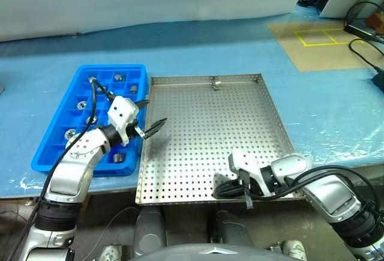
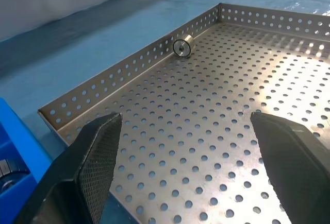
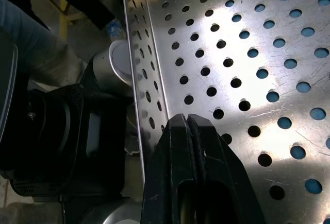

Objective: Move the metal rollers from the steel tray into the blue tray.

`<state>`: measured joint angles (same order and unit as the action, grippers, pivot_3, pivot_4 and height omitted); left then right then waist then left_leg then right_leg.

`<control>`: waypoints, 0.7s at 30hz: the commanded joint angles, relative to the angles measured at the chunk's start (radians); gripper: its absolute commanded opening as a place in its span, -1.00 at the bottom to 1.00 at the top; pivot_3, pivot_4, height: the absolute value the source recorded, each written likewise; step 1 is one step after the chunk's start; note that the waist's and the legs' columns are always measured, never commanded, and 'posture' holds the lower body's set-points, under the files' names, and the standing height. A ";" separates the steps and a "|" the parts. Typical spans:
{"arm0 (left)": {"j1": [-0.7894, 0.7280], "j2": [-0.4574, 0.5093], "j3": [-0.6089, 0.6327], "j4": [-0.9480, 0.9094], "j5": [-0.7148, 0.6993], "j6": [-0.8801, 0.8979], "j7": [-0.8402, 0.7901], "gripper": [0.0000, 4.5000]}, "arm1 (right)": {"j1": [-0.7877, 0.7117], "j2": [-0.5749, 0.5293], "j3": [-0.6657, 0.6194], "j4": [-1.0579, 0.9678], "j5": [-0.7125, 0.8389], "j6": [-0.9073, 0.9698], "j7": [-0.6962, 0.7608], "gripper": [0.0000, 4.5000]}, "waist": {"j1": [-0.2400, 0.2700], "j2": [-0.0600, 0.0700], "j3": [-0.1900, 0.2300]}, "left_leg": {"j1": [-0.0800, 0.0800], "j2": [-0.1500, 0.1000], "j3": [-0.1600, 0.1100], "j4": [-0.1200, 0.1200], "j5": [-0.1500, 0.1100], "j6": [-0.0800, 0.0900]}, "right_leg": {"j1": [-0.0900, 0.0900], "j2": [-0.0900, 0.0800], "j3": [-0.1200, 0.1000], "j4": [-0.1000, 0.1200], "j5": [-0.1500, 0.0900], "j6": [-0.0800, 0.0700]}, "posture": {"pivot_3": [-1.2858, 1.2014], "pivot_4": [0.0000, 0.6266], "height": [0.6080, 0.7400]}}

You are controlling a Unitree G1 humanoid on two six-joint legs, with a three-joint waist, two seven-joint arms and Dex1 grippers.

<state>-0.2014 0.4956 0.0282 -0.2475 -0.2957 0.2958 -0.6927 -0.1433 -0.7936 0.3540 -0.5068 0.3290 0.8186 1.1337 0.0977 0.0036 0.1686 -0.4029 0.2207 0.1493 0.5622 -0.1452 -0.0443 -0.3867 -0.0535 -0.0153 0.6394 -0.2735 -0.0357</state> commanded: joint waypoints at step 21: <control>-0.355 -0.181 -0.125 0.329 0.092 -0.162 0.003 0.90 | -0.008 0.118 -0.151 -0.097 0.170 0.094 -0.223 -1.00 | -0.008 0.000 0.000 | 0.001 -0.004 0.000 0.001 0.001 0.000 | 0.000 -0.001 0.003 0.001 0.001 0.002 | -0.10 -0.52 1.00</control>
<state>-0.5326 0.3165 -0.0984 0.0642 -0.2120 0.1746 -0.6805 -0.1580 -0.6893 0.2334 -0.5663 0.4783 0.9123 0.9433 0.0900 0.0036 0.1684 -0.4023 0.2175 0.1498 0.5629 -0.1443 -0.0446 -0.3873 -0.0542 -0.0115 0.6403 -0.2708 -0.0311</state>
